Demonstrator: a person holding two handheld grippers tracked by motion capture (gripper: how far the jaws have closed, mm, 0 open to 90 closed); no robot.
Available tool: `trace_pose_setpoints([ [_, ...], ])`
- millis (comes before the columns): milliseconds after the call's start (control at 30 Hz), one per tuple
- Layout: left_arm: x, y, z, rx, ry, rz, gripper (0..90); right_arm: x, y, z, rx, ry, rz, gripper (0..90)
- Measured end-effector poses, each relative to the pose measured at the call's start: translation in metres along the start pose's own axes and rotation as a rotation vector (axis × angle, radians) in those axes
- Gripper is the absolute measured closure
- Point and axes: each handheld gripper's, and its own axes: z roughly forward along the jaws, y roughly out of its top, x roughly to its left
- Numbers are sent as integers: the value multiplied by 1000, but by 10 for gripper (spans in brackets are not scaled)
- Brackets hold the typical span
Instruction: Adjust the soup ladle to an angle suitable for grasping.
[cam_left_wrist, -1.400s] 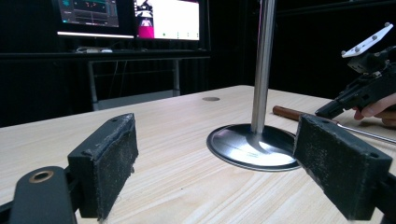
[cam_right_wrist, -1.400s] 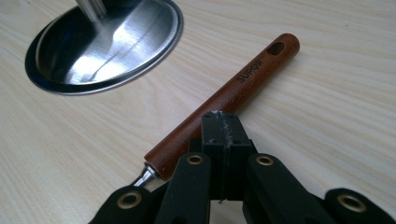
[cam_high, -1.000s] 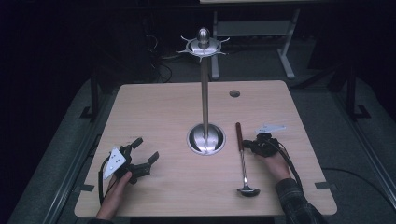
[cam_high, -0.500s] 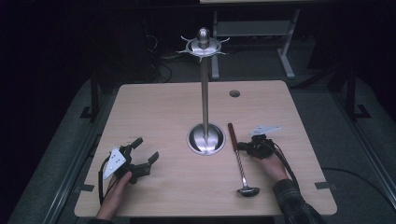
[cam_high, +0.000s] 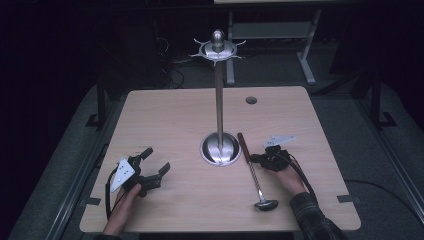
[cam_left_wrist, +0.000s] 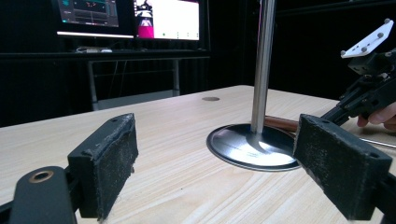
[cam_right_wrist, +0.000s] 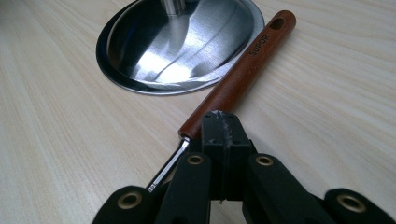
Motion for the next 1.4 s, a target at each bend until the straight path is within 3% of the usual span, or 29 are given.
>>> trace_pose_setpoints([
  [200, 0, 0, 0, 3, -1, 2, 131, 1, 2, -3, 0, -6, 1, 896],
  [367, 1, 0, 0, 2, -3, 9, 131, 7, 9, -15, 46, 8, 22, 895],
  [533, 1, 0, 0, 1, -4, 9, 131, 22, 11, -27, 125, 44, 39, 895],
  [800, 1, 0, 0, 0, -4, 11, 131, 48, 2, -47, 207, 103, 8, 896],
  [1067, 1, 0, 0, 0, -3, 11, 131, 71, -10, -48, 278, 128, -55, 895],
  [1400, 1, 0, 0, 1, -3, 11, 131, 73, -13, -39, 317, 123, -58, 895],
])
